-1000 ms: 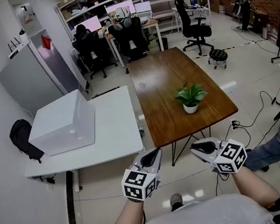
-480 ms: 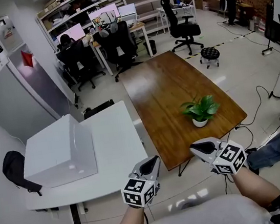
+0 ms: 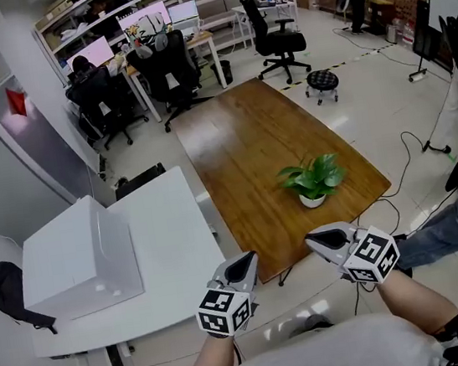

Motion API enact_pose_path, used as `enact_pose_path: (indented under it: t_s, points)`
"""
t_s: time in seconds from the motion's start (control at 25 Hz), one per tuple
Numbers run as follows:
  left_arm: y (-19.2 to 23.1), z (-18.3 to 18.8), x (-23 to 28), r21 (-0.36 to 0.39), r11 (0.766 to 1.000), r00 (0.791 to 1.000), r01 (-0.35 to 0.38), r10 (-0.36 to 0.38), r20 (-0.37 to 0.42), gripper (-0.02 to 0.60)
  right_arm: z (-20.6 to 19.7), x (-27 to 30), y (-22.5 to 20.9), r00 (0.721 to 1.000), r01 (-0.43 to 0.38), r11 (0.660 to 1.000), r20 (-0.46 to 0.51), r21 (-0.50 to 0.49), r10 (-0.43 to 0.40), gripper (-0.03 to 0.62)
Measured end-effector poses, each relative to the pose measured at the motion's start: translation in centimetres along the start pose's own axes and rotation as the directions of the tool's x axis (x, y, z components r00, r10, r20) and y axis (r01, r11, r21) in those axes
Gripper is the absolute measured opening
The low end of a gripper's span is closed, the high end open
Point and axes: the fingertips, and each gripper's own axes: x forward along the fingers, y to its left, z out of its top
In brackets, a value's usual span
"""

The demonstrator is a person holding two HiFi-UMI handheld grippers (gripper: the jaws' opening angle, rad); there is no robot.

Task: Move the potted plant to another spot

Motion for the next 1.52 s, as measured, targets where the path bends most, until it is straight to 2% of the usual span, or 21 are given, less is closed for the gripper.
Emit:
enact_pose_path:
  t_s: [0.28,0.44,0.6,0.76,0.92,1.04,1.16,1.32,1.52]
  points:
    - [0.0,-0.3,1.5,-0.004,1.000,0.999,-0.023,0.023,-0.038,-0.003,-0.8,-0.2,-2.8,1.000,-0.002,1.000,0.017,0.020,0.002,0.006]
    - [-0.1,-1.2,2.3,-0.009,0.999,0.998,-0.031,0.030,-0.063,-0.003,-2.7,-0.3,-4.0,1.000,-0.011,1.000,0.002,0.024,0.011,0.006]
    - [-0.6,-2.6,3.9,-0.026,0.999,0.994,-0.036,0.034,-0.101,-0.003,-5.1,-0.6,-6.6,1.000,-0.002,0.999,-0.017,0.053,0.003,0.042]
    - [-0.9,-3.2,5.2,-0.053,0.998,0.992,-0.045,0.039,-0.117,-0.003,-7.8,-0.7,-10.2,0.998,0.047,0.997,-0.050,0.066,-0.044,0.138]
    - [-0.9,-3.4,6.1,-0.065,0.996,0.991,-0.059,0.050,-0.127,-0.003,-11.3,-0.6,-14.6,0.993,0.105,0.984,-0.067,0.147,-0.096,0.179]
    - [-0.8,-3.9,6.4,-0.078,0.994,0.988,-0.072,0.061,-0.140,-0.003,-14.0,0.2,-17.5,0.985,0.157,0.973,-0.104,0.172,-0.140,0.276]
    - [-0.6,-4.7,6.4,-0.085,0.993,0.984,-0.085,0.070,-0.166,-0.003,-15.1,1.7,-19.4,0.979,0.189,0.972,-0.109,0.138,-0.175,0.376]
    - [-0.1,-5.5,6.0,-0.094,0.990,0.978,-0.105,0.085,-0.192,-0.003,-15.7,4.2,-20.8,0.973,0.211,0.972,-0.116,0.099,-0.199,0.453]
    - [0.6,-6.2,5.8,-0.097,0.987,0.971,-0.128,0.106,-0.213,-0.003,-15.6,6.8,-22.1,0.973,0.218,0.973,-0.096,0.083,-0.210,0.508]
